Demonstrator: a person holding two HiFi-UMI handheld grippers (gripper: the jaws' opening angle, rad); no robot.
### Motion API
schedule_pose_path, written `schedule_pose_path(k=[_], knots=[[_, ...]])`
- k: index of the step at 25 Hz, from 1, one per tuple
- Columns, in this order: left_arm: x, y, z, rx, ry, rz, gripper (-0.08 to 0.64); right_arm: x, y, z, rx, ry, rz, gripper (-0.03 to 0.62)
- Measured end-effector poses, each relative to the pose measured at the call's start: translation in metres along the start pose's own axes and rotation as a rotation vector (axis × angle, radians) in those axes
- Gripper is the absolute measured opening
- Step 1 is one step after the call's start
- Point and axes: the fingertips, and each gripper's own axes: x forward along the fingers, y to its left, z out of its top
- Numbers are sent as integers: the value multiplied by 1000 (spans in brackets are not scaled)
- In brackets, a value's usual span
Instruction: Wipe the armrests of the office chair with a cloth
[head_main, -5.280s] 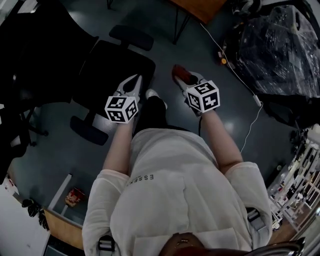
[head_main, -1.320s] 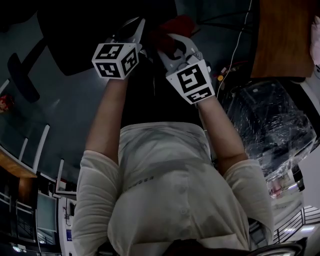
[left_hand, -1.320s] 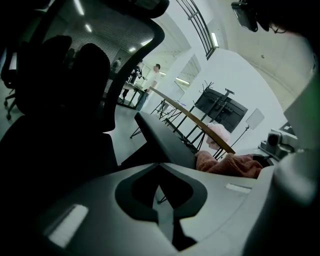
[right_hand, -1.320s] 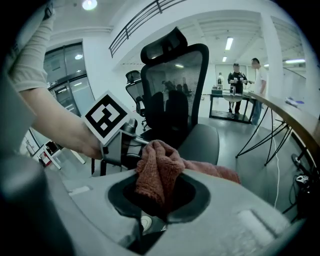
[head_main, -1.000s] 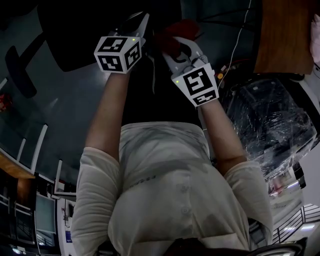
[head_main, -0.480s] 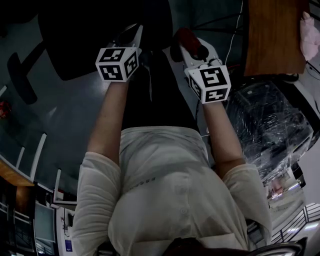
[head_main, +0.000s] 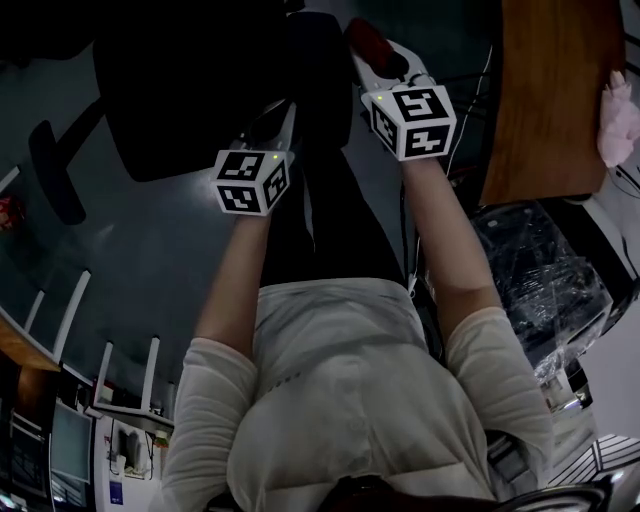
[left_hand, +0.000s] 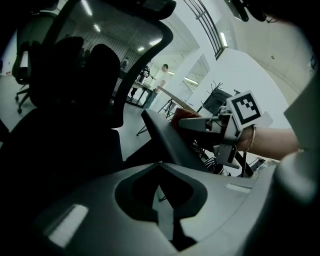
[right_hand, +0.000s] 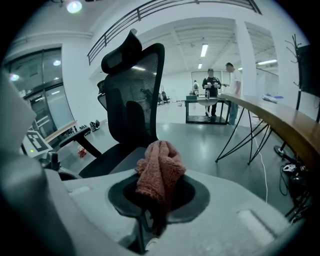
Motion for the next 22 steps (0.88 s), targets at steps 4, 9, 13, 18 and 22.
schedule_pose_path(k=[4,9,13,18,22], knots=[[2,2,-1,-21,8,9,3,25,-2,12,1,-6,29,49],[4,10,2,-41,2,32,3,32,1,18,59,-6,92,49],[5,9,3,-31,-6,39,3,20,7,9,59,17,113,49],[6,10,1,-32,-3,38,3,-1,17,-8,106,-10,87,49],[9,12,1,-39,-9,46,3,-23,27,-28,153,-21,71,49]])
